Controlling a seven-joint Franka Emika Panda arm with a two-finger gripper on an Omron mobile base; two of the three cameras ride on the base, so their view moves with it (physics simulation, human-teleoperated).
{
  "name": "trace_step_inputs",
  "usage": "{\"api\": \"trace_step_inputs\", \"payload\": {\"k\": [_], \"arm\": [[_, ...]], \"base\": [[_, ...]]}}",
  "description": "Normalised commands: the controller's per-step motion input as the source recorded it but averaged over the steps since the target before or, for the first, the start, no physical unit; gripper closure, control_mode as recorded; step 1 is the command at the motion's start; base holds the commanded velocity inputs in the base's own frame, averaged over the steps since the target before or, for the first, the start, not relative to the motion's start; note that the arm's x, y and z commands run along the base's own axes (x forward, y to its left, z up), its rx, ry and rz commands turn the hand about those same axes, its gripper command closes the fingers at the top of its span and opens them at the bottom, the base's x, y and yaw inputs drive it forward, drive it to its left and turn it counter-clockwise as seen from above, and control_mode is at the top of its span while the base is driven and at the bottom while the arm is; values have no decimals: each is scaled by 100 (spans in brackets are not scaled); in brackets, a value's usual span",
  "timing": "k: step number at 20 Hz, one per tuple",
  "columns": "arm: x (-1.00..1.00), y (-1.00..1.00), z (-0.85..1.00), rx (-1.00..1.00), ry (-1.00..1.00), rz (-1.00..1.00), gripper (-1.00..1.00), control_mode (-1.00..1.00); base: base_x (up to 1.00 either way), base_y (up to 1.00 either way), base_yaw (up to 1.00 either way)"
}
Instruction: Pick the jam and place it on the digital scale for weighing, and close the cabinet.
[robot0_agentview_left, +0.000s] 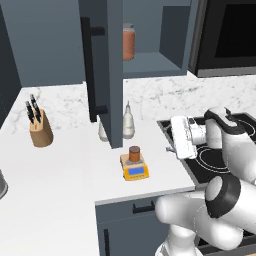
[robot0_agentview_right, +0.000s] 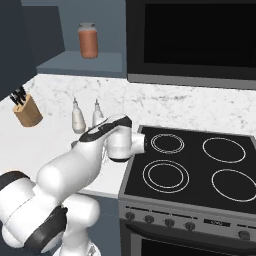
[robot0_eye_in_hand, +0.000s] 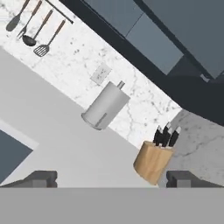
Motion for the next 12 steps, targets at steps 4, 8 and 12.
{"api": "trace_step_inputs", "payload": {"k": [4, 8, 12], "arm": [[-87, 0, 100, 0, -47, 0, -100, -100], [-99, 1, 100, 0, -53, -1, -100, -100], [-100, 11, 100, -3, -58, 0, -100, -100]], "base": [[0, 0, 0], [0, 0, 0], [0, 0, 0]]}}
